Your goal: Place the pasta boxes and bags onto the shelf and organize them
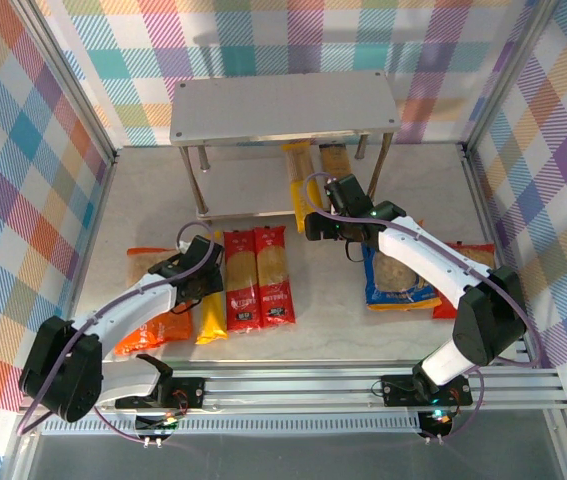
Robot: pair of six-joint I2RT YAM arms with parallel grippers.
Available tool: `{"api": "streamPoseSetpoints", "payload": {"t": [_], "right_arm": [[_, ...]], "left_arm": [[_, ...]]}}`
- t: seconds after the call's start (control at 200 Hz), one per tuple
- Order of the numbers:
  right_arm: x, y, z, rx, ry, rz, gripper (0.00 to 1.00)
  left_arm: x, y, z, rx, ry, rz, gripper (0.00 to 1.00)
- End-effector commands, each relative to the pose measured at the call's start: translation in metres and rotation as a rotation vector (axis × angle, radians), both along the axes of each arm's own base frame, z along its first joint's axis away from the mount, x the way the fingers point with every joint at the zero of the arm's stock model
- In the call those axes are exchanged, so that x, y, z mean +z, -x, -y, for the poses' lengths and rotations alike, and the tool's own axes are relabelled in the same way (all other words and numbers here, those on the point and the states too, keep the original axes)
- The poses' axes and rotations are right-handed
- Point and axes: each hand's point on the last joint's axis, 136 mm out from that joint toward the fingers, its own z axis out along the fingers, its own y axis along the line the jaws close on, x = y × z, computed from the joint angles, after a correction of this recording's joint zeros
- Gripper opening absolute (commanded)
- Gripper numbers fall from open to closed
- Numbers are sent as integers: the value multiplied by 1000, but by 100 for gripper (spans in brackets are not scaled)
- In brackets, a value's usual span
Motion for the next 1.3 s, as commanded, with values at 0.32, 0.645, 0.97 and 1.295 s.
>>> {"api": "streamPoseSetpoints", "payload": {"t": [0.32, 0.645, 0.97, 1.295], "right_arm": [[11, 4, 6, -27, -14, 18, 91], [14, 4, 7, -29, -14, 23, 91], [17, 6, 5, -21, -32, 20, 91], [17, 9, 8, -24, -22, 15, 91]], "left_arm": [[51, -20, 12, -50, 52, 129, 0], [98, -49, 33, -113, 94, 225, 0], [126, -108, 45, -119, 37, 347, 0], [148, -200, 45, -71, 15, 466, 0]]}}
